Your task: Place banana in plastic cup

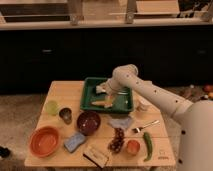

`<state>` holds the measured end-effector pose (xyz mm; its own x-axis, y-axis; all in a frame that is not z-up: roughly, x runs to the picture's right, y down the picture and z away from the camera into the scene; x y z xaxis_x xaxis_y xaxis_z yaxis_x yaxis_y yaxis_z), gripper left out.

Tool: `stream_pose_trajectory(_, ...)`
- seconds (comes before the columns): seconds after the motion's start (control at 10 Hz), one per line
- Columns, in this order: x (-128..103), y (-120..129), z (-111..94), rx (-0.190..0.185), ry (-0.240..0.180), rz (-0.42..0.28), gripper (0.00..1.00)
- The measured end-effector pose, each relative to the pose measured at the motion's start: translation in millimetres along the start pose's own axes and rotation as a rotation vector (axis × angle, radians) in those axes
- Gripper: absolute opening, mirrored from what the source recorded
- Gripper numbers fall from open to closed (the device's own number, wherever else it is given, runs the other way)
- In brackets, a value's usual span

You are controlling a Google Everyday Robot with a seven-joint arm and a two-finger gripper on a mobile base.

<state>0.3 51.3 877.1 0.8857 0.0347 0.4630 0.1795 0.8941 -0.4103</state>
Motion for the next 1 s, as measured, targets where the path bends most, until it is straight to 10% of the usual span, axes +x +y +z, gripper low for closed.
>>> stream_pose_trajectory(1.0,-10,-2,30,0.003,0.042,-0.003,0.8)
